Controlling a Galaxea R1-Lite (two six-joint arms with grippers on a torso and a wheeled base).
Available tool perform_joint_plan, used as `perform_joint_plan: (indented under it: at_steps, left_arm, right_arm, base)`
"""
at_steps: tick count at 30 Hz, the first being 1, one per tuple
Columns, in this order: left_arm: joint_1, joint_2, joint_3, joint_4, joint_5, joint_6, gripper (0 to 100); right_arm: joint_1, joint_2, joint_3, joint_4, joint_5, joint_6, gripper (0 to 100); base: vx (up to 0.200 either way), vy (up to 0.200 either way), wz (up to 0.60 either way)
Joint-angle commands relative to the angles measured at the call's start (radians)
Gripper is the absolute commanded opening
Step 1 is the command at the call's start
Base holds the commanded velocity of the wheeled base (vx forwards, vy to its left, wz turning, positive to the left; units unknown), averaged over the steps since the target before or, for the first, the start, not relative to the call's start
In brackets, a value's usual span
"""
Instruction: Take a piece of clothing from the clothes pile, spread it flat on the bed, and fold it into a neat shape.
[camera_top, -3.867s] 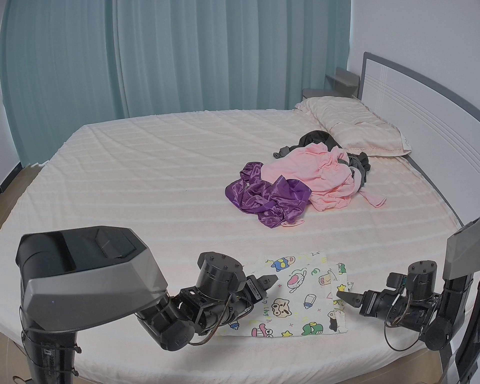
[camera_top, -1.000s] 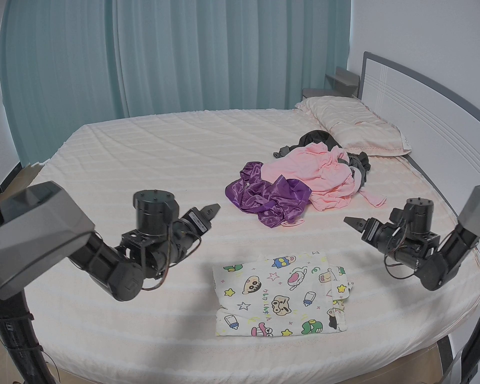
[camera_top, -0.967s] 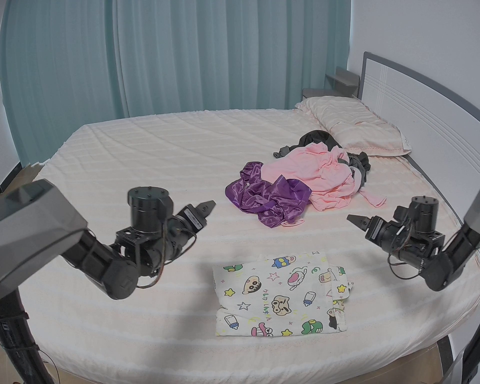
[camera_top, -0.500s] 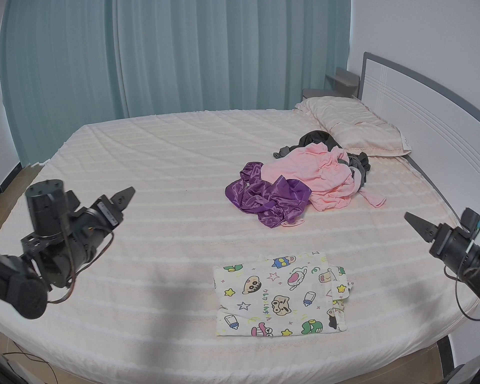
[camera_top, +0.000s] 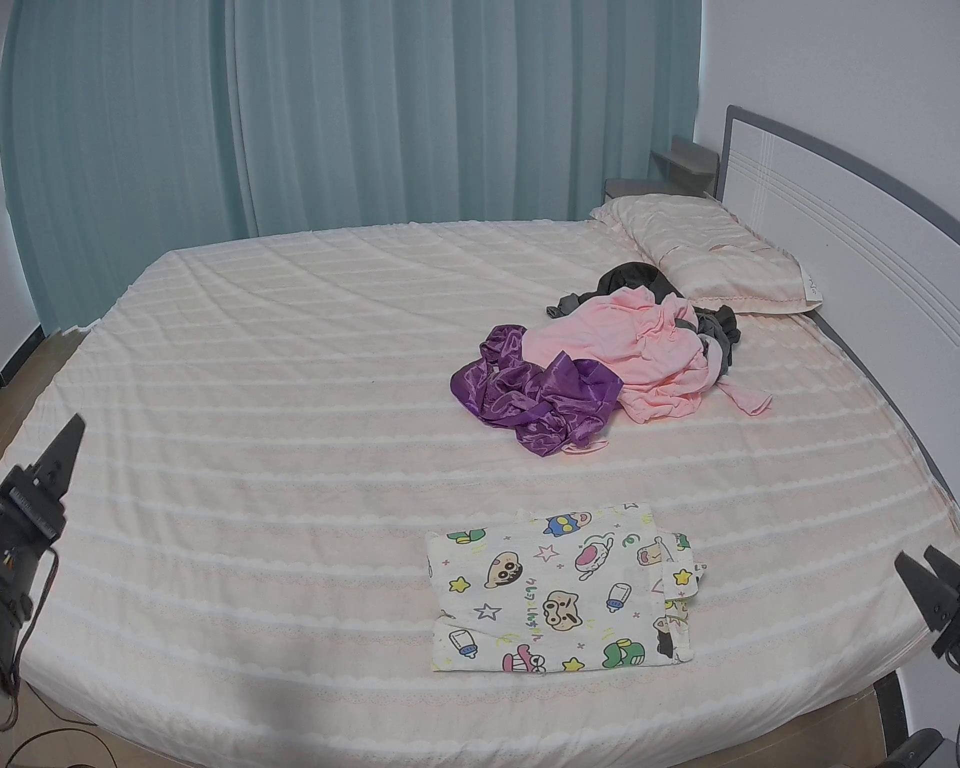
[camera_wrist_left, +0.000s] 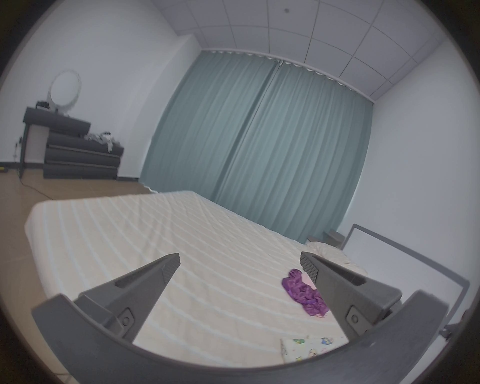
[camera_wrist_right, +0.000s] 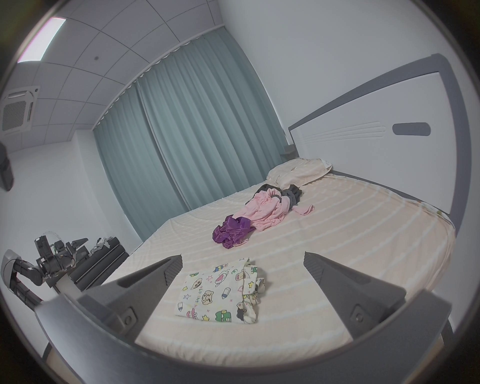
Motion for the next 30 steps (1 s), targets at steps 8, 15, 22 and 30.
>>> perform_joint_plan:
  at_steps: [8,15,22,30]
  left_arm:
    - [0.14,-0.81,0.118,0.566,0.155,0.355,100]
    - [0.183,-0.825,0.128,0.597,0.161,0.378,100]
    - [0.269,-0.839,0.154,0.67,0.155,0.387,100]
    - [0.269,-0.842,0.256,0.606,0.15,0.399,100]
  right_arm:
    - [-0.071,-0.533,0.005,0.39,0.003,-0.135,100]
    - [-0.1,-0.588,0.02,0.456,-0.048,-0.25,100]
    - [-0.1,-0.588,0.085,0.426,-0.089,-0.398,100]
    - [-0.1,-0.588,0.089,0.409,-0.178,-0.385,100]
  base:
    - [0.0,0.0,0.0]
    - [0.0,0.0,0.0]
    - [0.0,0.0,0.0]
    - [0.0,0.0,0.0]
